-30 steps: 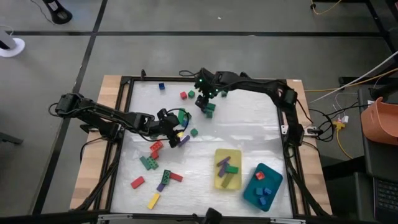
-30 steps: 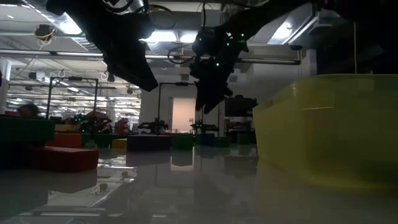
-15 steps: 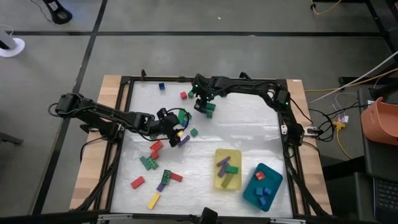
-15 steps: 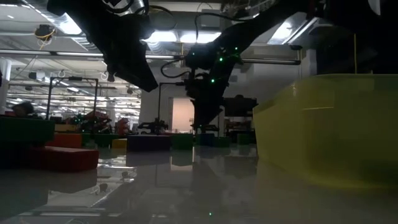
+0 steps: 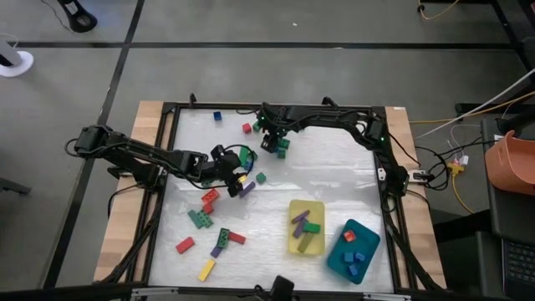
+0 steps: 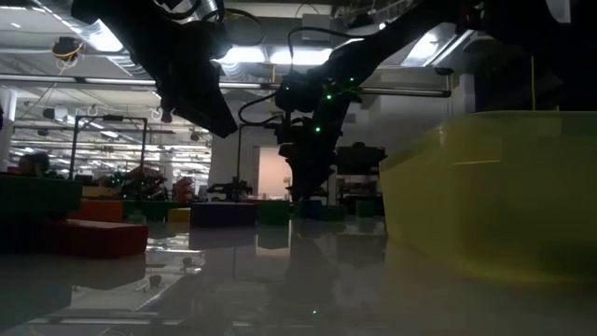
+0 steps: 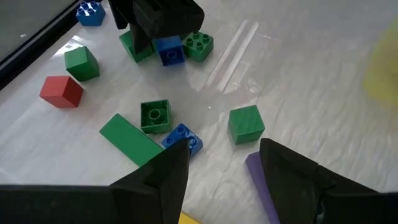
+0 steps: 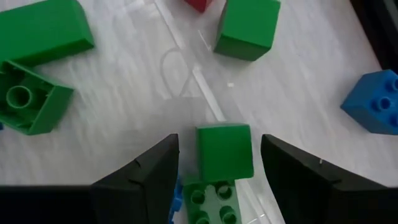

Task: Sort blocks by size
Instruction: Put the small green block into the blue bin

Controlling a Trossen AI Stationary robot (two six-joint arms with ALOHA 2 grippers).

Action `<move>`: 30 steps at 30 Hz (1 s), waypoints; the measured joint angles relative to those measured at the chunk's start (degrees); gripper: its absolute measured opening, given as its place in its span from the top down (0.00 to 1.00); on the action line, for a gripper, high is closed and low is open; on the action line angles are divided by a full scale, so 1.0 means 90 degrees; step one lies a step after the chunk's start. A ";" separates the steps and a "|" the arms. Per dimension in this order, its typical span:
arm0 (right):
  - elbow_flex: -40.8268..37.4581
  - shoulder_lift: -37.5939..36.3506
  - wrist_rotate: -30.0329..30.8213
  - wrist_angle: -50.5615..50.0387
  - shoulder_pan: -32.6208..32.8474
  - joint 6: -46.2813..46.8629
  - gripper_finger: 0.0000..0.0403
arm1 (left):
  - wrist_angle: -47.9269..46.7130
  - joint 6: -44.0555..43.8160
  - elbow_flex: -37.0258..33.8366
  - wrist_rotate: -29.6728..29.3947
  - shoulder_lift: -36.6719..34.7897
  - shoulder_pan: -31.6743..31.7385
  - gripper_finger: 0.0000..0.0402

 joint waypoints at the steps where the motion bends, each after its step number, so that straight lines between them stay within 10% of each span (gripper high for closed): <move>1: 0.0000 0.0002 -0.0003 -0.0003 -0.0005 0.0002 0.44 | 0.0000 -0.0033 0.0000 0.0000 0.0000 0.0000 0.54; 12: 0.0007 0.0238 -0.0073 -0.0032 -0.0125 0.0080 0.46 | -0.0007 -0.0091 0.0000 0.0002 0.0000 0.0000 0.54; 22: 0.0038 0.0238 0.0074 -0.0074 -0.0125 -0.0096 0.69 | -0.0007 -0.0094 0.0000 0.0005 0.0000 0.0000 0.54; 30: 0.1605 0.0238 -0.0021 -0.2790 -0.0080 -0.0182 0.68 | -0.0007 -0.0096 0.0000 0.0005 0.0000 0.0000 0.54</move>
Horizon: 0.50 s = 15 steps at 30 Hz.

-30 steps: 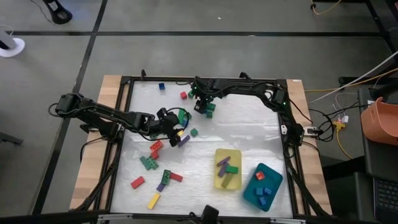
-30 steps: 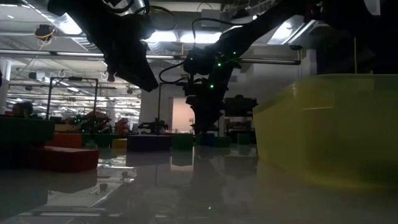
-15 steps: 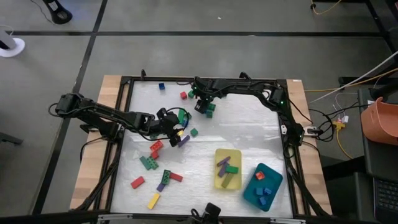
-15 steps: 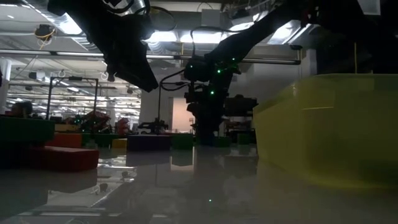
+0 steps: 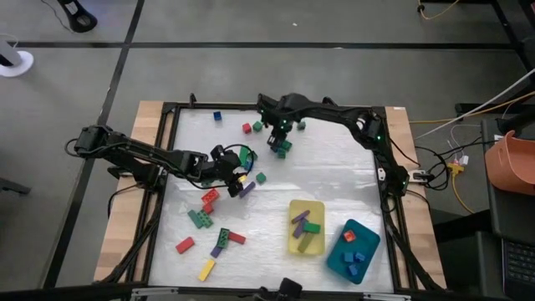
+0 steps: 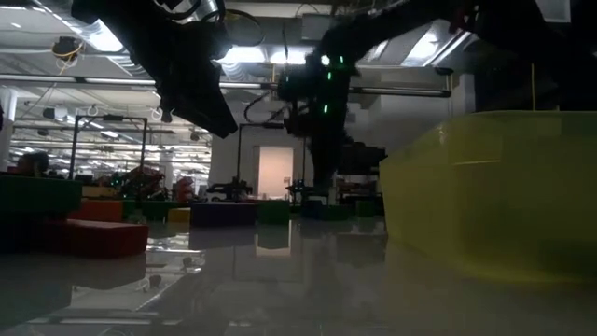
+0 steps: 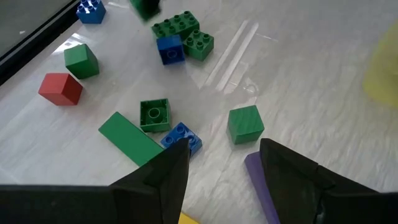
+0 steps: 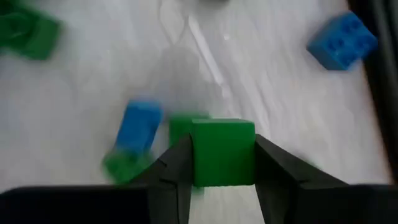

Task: Sort blocks by size
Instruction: Put the small green block into the blue bin

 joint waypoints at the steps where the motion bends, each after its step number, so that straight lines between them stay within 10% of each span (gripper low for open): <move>1: 0.0268 0.0000 -0.0044 -0.0356 0.0015 0.0005 0.68 | 0.0000 0.0000 0.0000 0.0000 0.0000 -0.0001 0.54; 15: 0.2181 -0.0214 -0.0731 -0.2897 0.1746 0.0396 0.67 | -0.0029 -0.0042 0.0000 0.0003 0.0000 -0.0001 0.54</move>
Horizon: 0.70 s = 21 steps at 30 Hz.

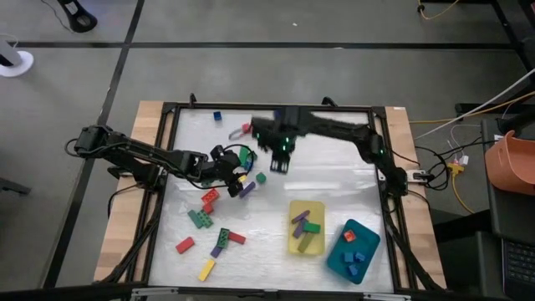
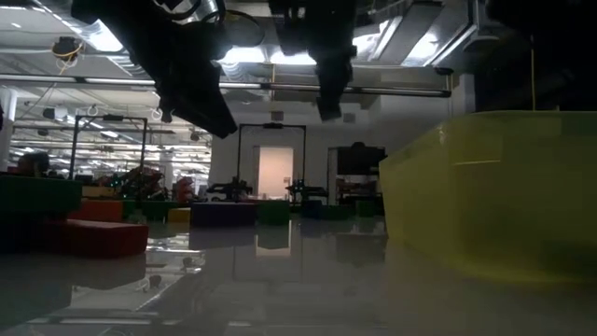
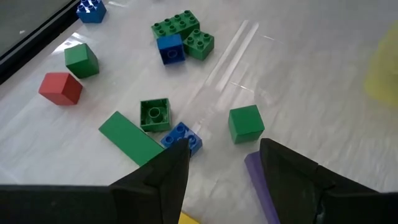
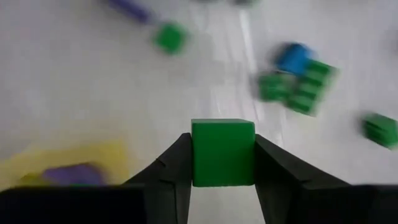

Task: Sort blocks by size
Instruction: Put the small green block into the blue bin

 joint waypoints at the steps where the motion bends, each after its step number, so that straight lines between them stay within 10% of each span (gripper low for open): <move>1: -0.0014 -0.0047 -0.0035 0.0022 0.0179 0.0002 0.67 | -0.0021 -0.0052 0.0000 0.0007 0.0000 -0.0006 0.54; 10: -0.1521 -0.1215 0.0219 0.0030 0.1655 0.0781 0.67 | -0.0031 -0.0477 0.0000 0.0009 0.0000 -0.0193 0.54; 21: -0.5670 -0.3913 0.0282 0.0831 0.3905 0.5121 0.67 | -0.0010 -0.0424 0.0000 0.0007 0.0000 -0.0351 0.54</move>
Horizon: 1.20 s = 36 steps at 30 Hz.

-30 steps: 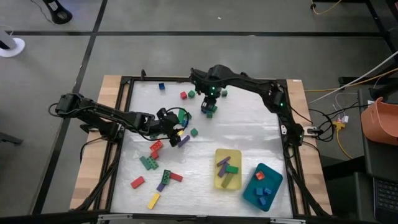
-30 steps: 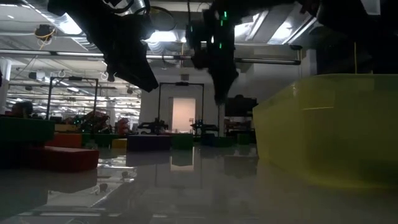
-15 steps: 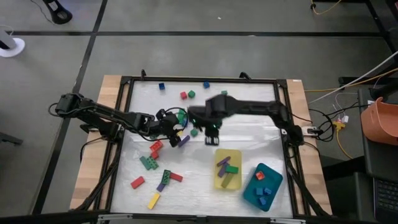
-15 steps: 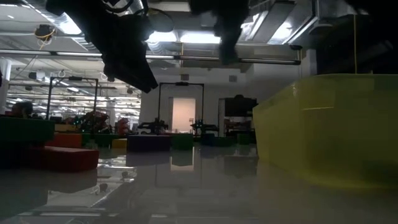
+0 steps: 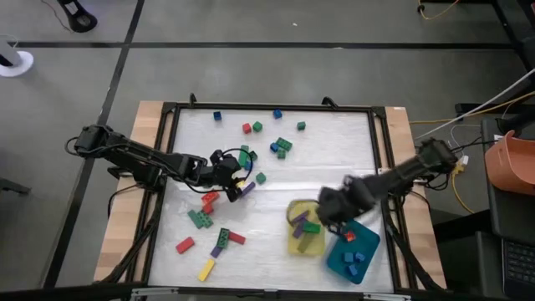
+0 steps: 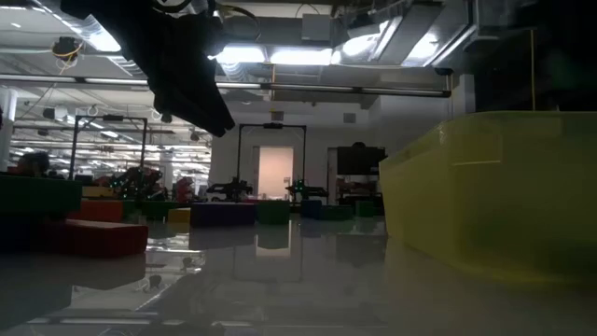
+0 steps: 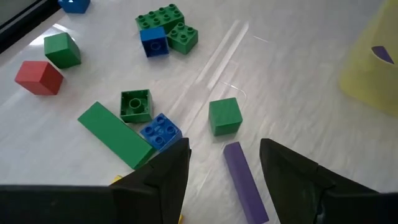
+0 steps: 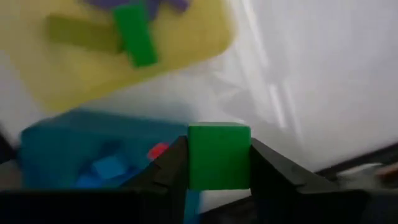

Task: Sort blocks by size
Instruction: Put the small green block into the blue bin, then put the small orange block into the blue bin

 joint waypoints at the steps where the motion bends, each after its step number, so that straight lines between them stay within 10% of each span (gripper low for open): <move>1: -0.0218 -0.0132 -0.0089 0.0223 0.0228 0.0270 0.67 | 0.0000 -0.0001 0.0000 0.0000 0.0000 0.0002 0.54; 15: -0.1491 -0.0351 -0.0510 0.1941 0.2142 0.1515 0.63 | 0.0010 -0.0061 0.0000 -0.0007 0.0000 0.0002 0.54; 28: -0.1560 -0.0351 -0.0203 0.2055 0.2092 0.1457 0.47 | 0.0002 -0.0219 0.0000 -0.0015 0.0000 0.0005 0.54; 36: -0.1562 -0.0351 0.0575 0.2144 0.1015 -0.0647 0.46 | -0.0003 -0.0148 0.0000 -0.0432 0.0000 0.0081 0.54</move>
